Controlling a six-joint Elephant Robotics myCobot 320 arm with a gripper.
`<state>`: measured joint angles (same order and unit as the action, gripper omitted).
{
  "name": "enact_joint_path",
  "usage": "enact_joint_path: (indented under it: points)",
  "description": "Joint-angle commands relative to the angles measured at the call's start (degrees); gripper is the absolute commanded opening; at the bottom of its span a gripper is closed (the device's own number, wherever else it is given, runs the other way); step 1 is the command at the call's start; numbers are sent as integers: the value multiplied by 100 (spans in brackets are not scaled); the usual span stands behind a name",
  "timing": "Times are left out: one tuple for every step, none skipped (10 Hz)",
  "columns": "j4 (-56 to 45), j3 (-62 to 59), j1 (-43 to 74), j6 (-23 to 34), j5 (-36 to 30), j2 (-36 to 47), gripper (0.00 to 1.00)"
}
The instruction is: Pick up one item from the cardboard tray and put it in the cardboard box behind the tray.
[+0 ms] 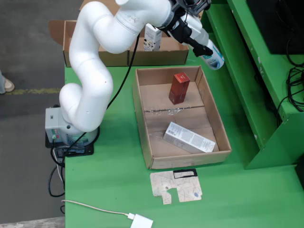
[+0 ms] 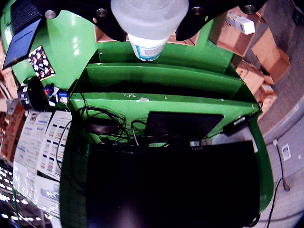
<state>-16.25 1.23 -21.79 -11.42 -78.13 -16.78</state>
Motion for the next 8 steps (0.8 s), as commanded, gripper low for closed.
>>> enact_joint_path:
  points:
    - [-15,-123,-237,203,23,177,0]
    - [-465,-123,-436,144,25,468,0]
    - [-465,-123,-436,144,25,468,0]
    - [-906,-123,-849,28,125,718,0]
    - [-906,-123,-849,28,125,718,0]
    - [-906,-123,-849,28,125,718,0]
    - [-1438,-123,-1671,-267,509,1001,0]
    - [-1438,-123,-1671,-267,509,1001,0]
